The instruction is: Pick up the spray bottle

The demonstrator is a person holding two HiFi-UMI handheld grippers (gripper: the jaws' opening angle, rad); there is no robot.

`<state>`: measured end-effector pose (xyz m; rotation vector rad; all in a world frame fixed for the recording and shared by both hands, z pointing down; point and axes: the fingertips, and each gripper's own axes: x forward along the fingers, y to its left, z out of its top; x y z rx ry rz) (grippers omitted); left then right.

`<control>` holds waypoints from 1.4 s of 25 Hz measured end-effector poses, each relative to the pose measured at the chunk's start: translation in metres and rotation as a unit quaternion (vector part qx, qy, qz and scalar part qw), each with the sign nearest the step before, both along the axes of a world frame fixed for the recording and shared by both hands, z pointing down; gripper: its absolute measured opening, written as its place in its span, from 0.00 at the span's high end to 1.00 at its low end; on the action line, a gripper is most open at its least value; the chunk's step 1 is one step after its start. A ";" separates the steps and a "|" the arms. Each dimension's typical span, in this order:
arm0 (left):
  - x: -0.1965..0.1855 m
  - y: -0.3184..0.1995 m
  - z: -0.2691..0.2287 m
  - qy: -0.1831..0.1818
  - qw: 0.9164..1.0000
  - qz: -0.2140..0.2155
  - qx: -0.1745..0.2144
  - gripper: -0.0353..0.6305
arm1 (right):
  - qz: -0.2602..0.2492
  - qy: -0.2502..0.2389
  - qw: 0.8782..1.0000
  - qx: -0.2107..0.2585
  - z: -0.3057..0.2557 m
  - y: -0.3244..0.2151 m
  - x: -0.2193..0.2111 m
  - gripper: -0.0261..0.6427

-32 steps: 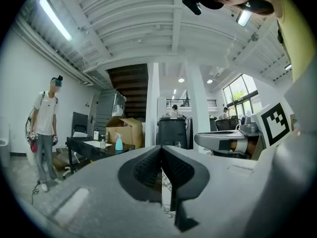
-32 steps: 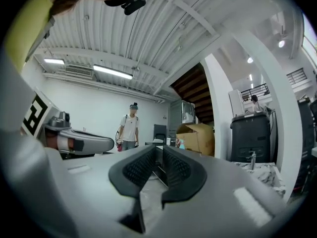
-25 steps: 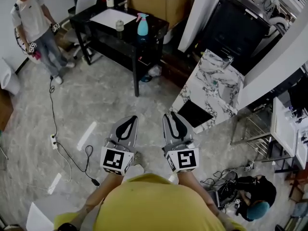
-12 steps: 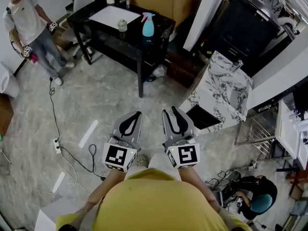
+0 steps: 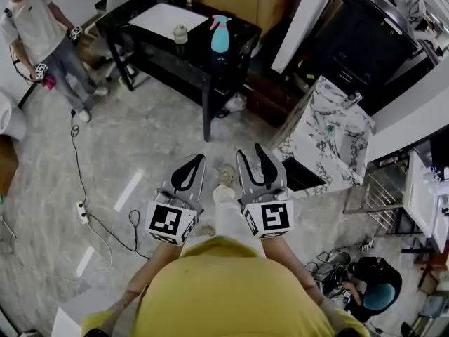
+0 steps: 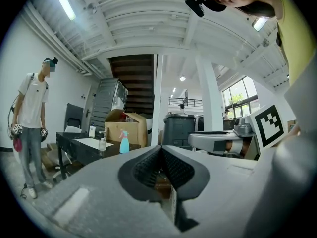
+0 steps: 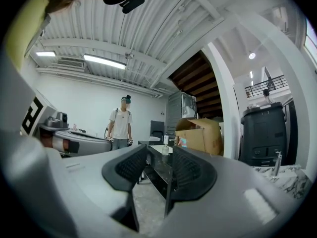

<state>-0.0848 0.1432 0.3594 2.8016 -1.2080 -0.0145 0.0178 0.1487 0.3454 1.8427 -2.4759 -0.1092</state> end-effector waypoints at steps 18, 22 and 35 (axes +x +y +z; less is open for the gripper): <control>0.056 -0.259 0.012 0.006 1.000 -0.010 0.007 0.94 | -0.031 0.000 1.000 -0.003 0.026 -0.281 0.051 0.70; 0.067 -0.326 0.010 0.009 1.000 -0.024 0.002 0.94 | -0.043 0.007 0.999 -0.012 0.029 -0.351 0.064 0.70; 0.083 -0.474 0.024 0.010 0.999 -0.031 0.004 0.94 | -0.076 0.014 0.996 -0.033 0.061 -0.497 0.073 0.69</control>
